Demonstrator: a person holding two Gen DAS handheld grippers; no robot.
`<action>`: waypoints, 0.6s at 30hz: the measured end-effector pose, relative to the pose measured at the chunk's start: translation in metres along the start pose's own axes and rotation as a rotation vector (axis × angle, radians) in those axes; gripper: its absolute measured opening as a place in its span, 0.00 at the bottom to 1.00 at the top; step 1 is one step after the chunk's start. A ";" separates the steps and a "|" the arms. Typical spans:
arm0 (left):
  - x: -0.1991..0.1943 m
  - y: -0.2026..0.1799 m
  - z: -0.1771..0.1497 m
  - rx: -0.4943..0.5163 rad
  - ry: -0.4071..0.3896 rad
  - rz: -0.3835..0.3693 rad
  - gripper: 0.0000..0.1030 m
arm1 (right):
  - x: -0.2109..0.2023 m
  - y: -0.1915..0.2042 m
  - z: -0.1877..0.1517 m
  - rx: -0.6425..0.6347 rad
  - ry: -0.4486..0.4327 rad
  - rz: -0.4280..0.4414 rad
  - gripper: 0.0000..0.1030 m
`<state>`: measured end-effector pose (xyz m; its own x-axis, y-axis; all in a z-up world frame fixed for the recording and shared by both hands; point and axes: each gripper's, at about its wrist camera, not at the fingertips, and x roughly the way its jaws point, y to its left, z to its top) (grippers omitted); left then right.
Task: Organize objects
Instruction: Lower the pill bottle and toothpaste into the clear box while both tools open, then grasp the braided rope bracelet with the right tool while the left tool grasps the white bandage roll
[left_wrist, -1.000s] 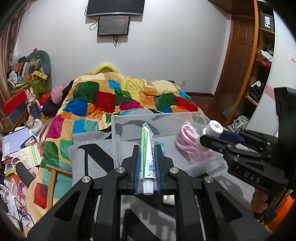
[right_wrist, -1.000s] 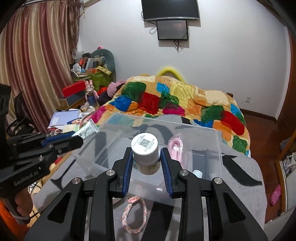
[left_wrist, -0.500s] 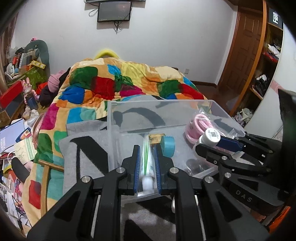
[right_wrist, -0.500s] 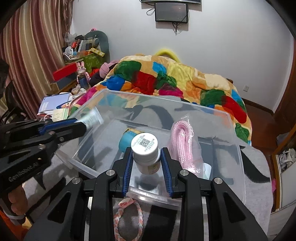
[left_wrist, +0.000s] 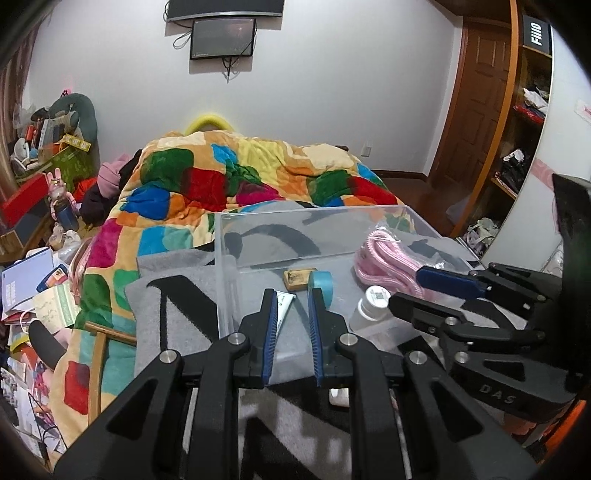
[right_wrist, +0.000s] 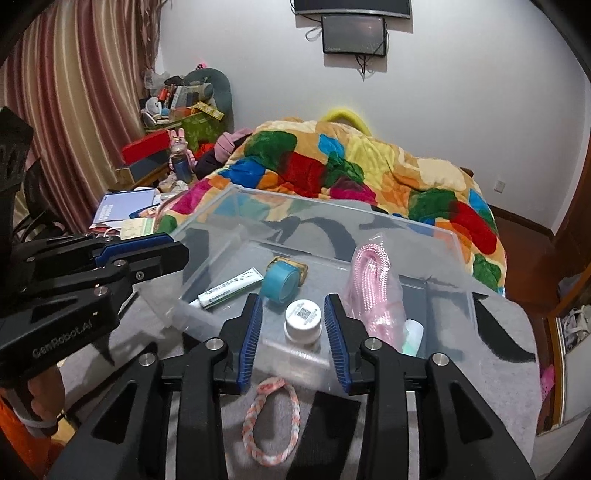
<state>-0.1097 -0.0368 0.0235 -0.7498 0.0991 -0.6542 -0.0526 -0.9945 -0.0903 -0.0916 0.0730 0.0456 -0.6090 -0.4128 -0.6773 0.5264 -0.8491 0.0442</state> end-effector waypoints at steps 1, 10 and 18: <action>-0.001 0.000 -0.001 0.003 -0.001 0.001 0.16 | -0.004 0.000 -0.002 -0.005 -0.007 0.002 0.35; -0.020 -0.007 -0.014 0.024 -0.031 0.009 0.41 | -0.035 -0.003 -0.025 -0.024 -0.038 0.033 0.50; -0.023 -0.012 -0.035 0.045 -0.010 0.007 0.50 | -0.018 -0.008 -0.050 -0.023 0.059 0.081 0.53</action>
<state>-0.0688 -0.0263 0.0135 -0.7566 0.0919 -0.6474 -0.0766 -0.9957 -0.0519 -0.0550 0.1036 0.0202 -0.5282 -0.4588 -0.7145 0.5864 -0.8057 0.0839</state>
